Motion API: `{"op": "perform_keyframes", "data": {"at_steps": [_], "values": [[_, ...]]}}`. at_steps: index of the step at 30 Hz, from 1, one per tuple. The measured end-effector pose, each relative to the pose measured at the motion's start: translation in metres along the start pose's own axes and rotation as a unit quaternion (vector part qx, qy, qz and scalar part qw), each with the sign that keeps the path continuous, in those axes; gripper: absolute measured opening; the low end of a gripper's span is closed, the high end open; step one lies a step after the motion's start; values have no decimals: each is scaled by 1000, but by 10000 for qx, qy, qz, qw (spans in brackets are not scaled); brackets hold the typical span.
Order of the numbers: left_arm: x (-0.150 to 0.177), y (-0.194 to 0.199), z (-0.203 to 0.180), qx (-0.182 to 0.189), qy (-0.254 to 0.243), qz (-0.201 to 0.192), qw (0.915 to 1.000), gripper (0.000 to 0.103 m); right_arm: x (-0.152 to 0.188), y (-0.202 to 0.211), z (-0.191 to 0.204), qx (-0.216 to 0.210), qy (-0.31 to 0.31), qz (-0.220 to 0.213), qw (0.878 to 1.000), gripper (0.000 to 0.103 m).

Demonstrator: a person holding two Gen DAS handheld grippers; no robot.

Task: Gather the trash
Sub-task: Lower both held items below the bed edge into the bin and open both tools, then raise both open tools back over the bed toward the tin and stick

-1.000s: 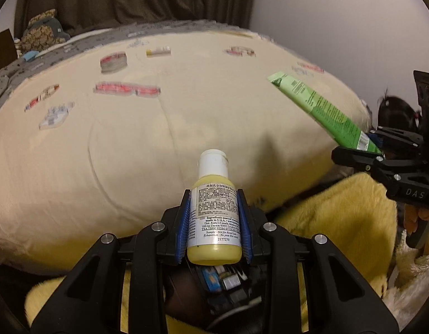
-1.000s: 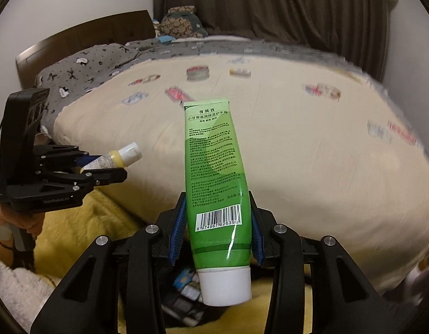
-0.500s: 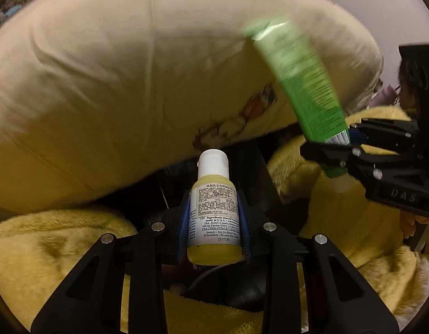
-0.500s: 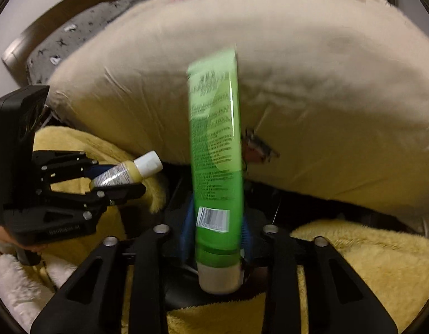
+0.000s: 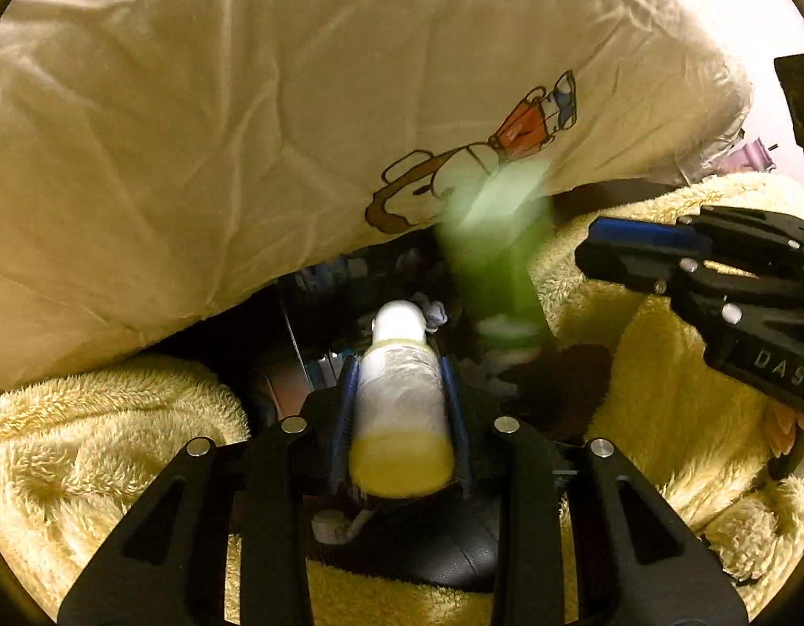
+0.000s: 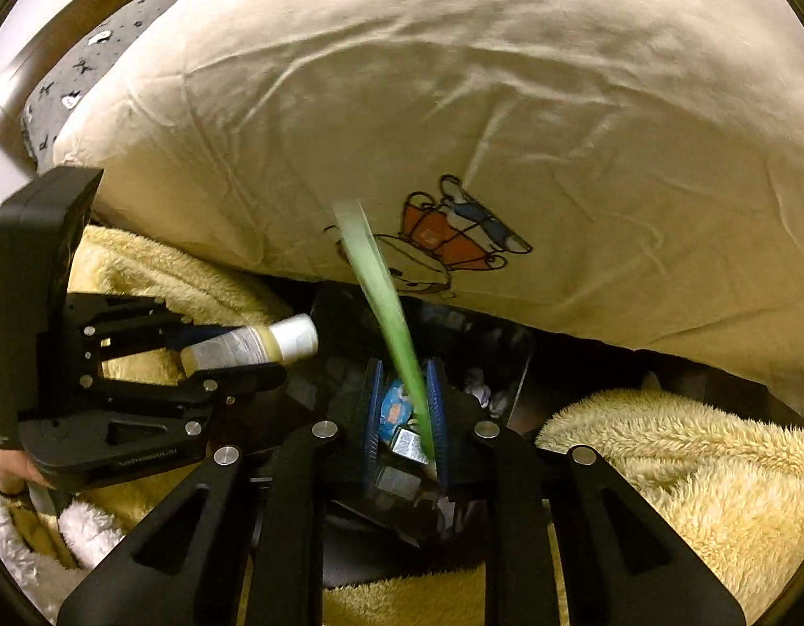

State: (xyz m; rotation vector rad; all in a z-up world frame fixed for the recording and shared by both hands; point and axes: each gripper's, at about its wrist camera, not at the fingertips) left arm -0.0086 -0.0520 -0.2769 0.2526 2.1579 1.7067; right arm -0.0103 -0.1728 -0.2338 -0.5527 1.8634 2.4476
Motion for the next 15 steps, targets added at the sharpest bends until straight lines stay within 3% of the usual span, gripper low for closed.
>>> {"op": "perform_keyframes", "data": {"at_steps": [4,7,9,13,15], "values": [[1,3,0,-71,15,-36,10000,45,1,3,-7,47,-200,-46,9998,23],[2,8,1,-134,28,-67,9999,52,-3,11,-14,73,-323,-198,9993,46],[2,16,0,-174,32,-93,9998,55,-1,21,-17,137,-403,-393,9983,52],[2,32,0,-222,64,-175,9996,65,0,40,-22,352,-465,-738,9956,73],[3,40,-1,-249,85,-227,9994,69,0,52,-26,341,-464,-927,9940,78]]}}
Point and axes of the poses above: each gripper's, at about its wrist camera, not at the fingertips, and y roughly against the way its jaws point, z to its left, x to its underside, and after that the axes turned 5 degrees about z, right-handed
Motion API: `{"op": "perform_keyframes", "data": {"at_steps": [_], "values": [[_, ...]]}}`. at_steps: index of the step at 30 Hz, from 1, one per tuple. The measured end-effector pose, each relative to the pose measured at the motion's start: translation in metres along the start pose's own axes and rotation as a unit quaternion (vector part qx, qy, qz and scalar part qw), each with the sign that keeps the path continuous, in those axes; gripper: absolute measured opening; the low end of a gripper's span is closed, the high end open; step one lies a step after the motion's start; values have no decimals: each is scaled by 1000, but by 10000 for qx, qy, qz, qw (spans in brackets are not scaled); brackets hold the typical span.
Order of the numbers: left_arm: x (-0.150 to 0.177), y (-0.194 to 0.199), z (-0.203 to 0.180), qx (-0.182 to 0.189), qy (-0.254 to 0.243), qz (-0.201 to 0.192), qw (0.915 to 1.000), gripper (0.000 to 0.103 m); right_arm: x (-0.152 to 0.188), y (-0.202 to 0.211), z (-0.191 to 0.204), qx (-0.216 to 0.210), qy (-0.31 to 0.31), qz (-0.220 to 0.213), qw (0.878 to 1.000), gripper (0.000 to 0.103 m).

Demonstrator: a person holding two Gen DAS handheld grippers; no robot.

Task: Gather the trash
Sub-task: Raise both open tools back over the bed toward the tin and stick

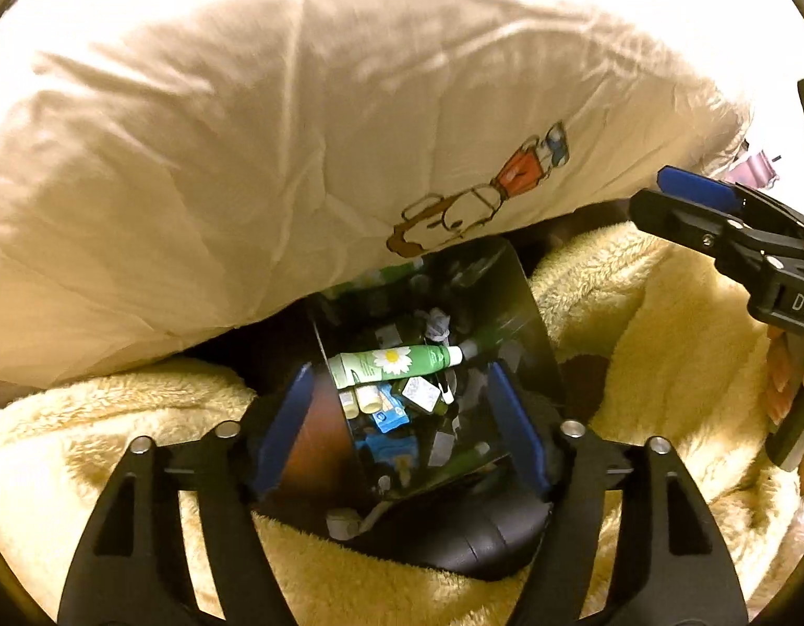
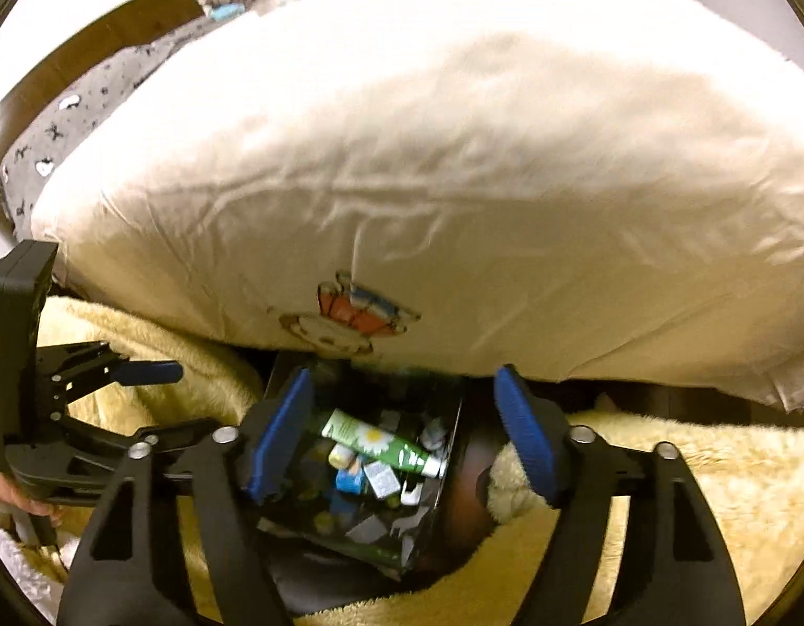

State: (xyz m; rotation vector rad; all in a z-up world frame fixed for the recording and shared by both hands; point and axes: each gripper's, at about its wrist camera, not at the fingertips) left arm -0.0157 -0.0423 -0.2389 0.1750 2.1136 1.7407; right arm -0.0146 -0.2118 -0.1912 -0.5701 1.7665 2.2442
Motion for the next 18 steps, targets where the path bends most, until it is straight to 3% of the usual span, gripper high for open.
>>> {"op": "perform_keyframes", "data": {"at_steps": [7,18], "values": [[-8,46,-7,-215,-9,-492,9986,85,-7,38,-2,103,109,-739,9972,93],[-47,128,1,-671,45,-1550,9856,95,-38,93,-8,50,121,-1657,9861,97]]}}
Point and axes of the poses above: each gripper's, at about its wrist camera, not at the fingertips, and y roughly against the way its jaws point, z to its left, x to its underside, and after that the axes turned 5 degrees about z, right-handed
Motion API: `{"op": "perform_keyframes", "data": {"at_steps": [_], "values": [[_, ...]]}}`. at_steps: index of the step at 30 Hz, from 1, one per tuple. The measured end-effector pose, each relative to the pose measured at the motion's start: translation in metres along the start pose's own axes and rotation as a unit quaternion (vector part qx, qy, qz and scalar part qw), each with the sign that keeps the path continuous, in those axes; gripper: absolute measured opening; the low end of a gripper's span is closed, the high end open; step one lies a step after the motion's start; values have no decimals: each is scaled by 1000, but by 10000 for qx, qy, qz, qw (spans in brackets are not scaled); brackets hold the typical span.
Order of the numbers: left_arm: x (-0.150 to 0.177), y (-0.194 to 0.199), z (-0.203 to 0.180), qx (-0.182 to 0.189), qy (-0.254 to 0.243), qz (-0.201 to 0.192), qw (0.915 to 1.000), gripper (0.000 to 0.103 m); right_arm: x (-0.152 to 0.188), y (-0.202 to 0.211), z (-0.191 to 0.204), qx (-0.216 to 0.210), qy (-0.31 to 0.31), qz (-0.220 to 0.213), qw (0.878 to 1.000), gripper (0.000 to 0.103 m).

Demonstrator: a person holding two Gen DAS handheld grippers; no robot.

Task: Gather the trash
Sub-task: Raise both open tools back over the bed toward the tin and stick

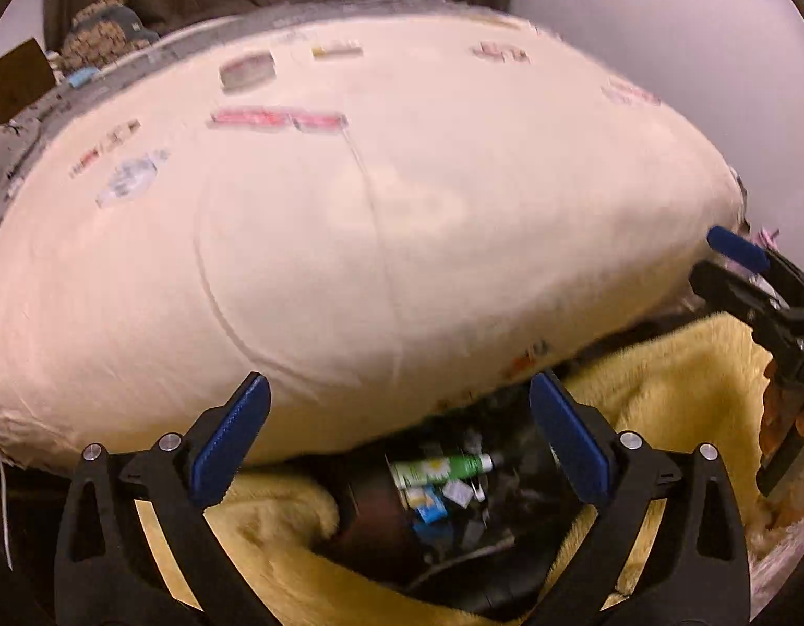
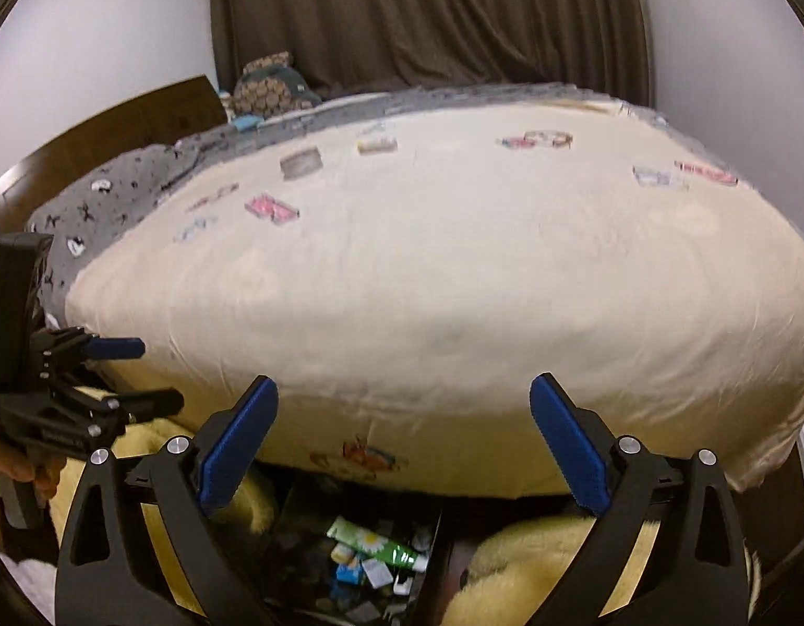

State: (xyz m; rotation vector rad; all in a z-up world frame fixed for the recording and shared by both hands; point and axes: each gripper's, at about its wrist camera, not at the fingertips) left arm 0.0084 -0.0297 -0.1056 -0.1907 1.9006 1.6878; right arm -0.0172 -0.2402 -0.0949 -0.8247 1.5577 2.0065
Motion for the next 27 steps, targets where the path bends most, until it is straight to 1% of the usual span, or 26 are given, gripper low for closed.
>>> {"op": "perform_keyframes", "data": {"at_steps": [3,6,10,14,21,23,27], "values": [[-12,9,6,-80,31,-185,9998,95,-14,7,-1,32,14,-196,9998,97],[-23,12,17,-175,191,-354,9990,95,-26,10,-1,60,0,-359,9993,98],[-30,16,29,-270,310,-558,9976,95,-39,12,-1,140,51,-475,9988,99],[-40,18,47,-344,448,-665,9962,95,-52,8,0,242,159,-458,9985,99],[-59,10,82,-395,637,-741,9944,95,-90,-18,5,206,384,-196,9989,99],[-68,4,92,-387,699,-753,9940,95,-102,-30,7,225,454,-116,9986,99],[-92,-16,114,-462,842,-712,9928,95,-137,-68,7,337,480,1,9983,99]]}}
Point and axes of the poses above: each gripper's, at about its wrist camera, not at the fingertips, and y roughly against the way its jaws point, z to its left, x to its underside, and after that the axes turned 5 degrees about z, right-handed
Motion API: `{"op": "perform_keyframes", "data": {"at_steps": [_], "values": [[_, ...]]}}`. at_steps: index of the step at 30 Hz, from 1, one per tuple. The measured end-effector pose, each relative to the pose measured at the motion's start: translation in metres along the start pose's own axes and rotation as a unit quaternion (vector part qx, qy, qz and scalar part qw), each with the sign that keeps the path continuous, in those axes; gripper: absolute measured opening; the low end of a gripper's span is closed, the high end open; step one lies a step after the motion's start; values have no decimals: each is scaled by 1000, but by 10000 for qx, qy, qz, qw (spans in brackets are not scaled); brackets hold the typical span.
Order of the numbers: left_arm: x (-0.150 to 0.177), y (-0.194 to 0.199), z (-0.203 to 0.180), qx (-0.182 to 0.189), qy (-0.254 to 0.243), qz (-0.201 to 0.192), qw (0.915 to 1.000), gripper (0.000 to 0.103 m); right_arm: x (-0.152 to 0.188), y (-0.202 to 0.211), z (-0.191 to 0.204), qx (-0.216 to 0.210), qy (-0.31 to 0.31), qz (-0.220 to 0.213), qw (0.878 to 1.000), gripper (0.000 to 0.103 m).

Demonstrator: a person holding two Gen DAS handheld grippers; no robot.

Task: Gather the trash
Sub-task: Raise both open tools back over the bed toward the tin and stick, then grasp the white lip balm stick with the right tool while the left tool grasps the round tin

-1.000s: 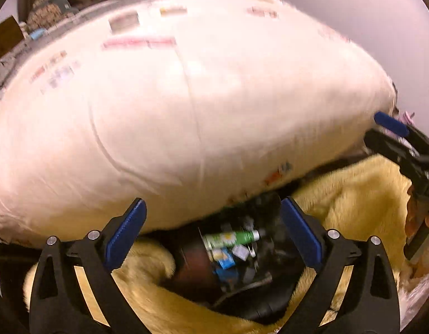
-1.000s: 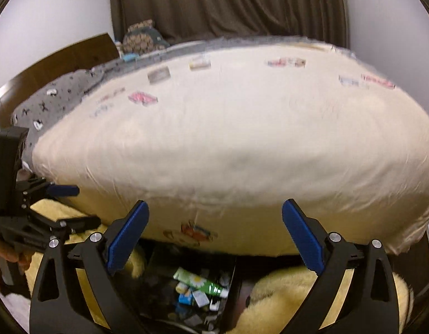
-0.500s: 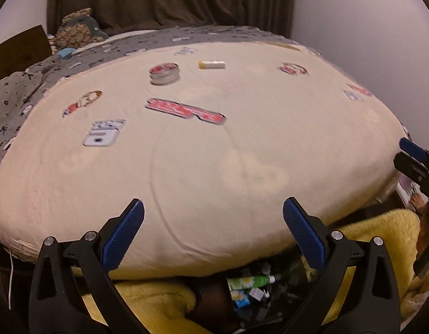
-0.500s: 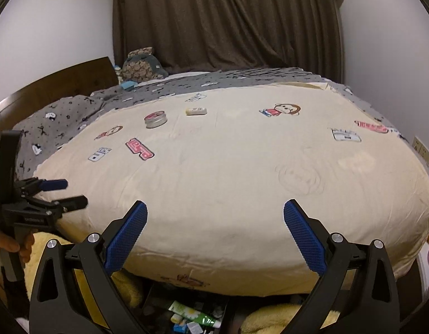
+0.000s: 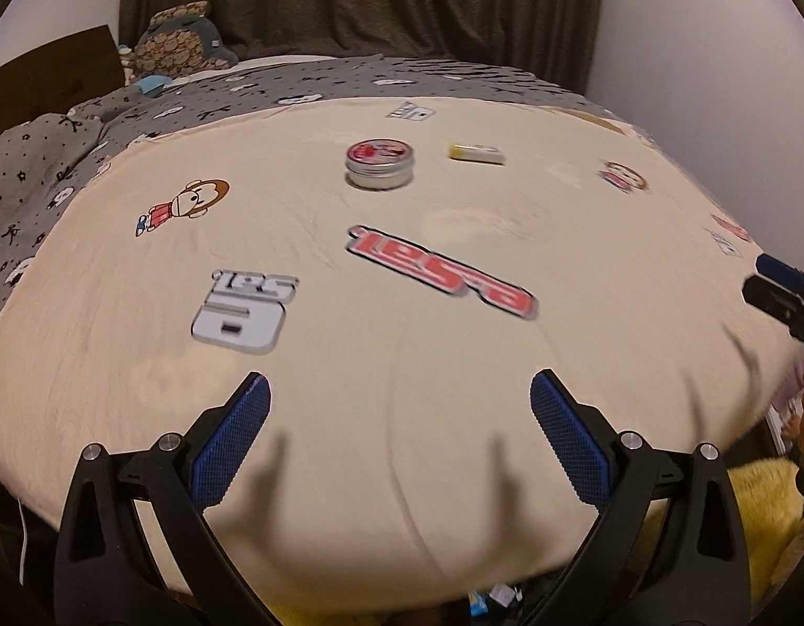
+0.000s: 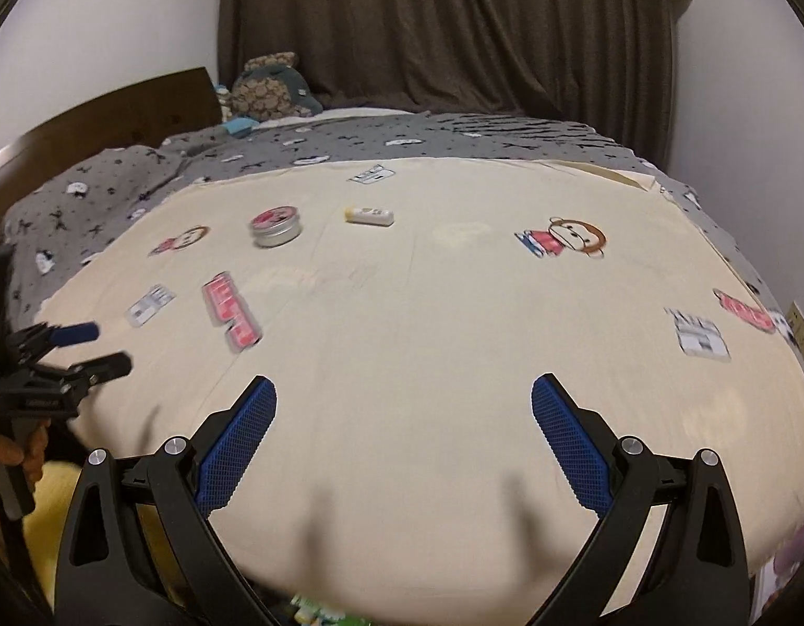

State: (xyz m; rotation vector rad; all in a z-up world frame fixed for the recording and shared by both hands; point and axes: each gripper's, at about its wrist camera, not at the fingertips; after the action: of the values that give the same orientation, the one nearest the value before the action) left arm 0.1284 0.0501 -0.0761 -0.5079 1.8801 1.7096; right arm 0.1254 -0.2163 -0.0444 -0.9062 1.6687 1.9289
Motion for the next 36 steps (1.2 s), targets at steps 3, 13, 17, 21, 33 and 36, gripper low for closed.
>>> {"op": "perform_keyframes", "data": {"at_steps": [3,13,17,21,33,36], "values": [[-19,-16,7,-47,45,-17,10000,95,-26,-36,1,88,77,7,9999,99],[-102,-95,23,-272,130,-30,9995,95,-103,-169,21,68,433,585,9973,97],[-123,-126,26,-340,157,90,9993,95,-124,-204,25,72,529,722,9960,94],[-143,-145,26,-240,194,151,9994,95,-139,-232,24,54,530,909,9944,92],[-182,-192,22,-90,186,475,9987,77,-173,-274,37,-181,863,1030,9908,21],[-185,-191,21,-89,148,454,9988,67,-169,-268,32,-252,819,1103,9902,21]]}}
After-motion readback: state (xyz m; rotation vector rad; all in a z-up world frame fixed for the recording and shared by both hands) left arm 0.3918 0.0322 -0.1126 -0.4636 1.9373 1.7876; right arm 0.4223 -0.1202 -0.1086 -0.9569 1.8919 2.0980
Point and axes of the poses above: each gripper's, at about its wrist camera, not at the fingertips, and y roughly against the way its jaws point, z to its left, x to its underside, and after that the axes turned 5 degrees about z, right-handed
